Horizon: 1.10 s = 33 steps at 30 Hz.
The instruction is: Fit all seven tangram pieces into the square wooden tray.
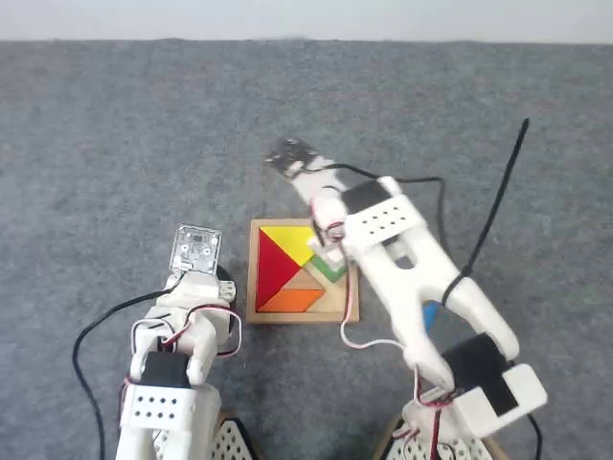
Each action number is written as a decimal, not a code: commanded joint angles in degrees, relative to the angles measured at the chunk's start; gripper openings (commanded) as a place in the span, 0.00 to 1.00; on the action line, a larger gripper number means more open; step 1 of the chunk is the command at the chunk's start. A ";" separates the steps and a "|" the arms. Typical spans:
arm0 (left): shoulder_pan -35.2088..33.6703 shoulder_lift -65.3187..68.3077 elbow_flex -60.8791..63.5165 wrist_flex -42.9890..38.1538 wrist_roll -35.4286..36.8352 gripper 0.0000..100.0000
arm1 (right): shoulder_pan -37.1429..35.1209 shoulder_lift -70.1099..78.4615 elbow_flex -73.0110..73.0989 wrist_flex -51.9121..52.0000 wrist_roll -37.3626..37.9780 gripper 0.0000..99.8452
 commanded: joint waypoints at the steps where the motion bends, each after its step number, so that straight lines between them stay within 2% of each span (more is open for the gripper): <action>1: -0.18 -0.79 -0.48 0.00 0.18 0.01 | 5.14 -0.57 2.29 -5.32 -0.97 0.21; 4: -0.18 -0.79 -0.48 0.00 0.18 0.01 | 5.14 1.98 2.29 -6.29 -0.97 0.19; 14: -0.18 -0.79 -0.48 0.00 0.18 0.01 | -1.54 4.70 2.37 -6.29 -1.05 0.18; 19: -0.18 -0.79 -0.48 0.00 0.18 0.01 | -2.68 4.35 2.55 -6.20 -1.05 0.18; 22: -0.18 -0.79 -0.48 0.00 0.18 0.01 | -2.15 4.26 2.37 -6.20 -1.23 0.18; 29: -0.18 -0.79 -0.48 0.00 0.18 0.01 | 6.20 3.47 -0.35 -6.29 -4.04 0.18; 33: -0.18 -0.79 -0.48 0.00 0.18 0.01 | 6.55 5.49 -0.26 -7.60 -3.87 0.18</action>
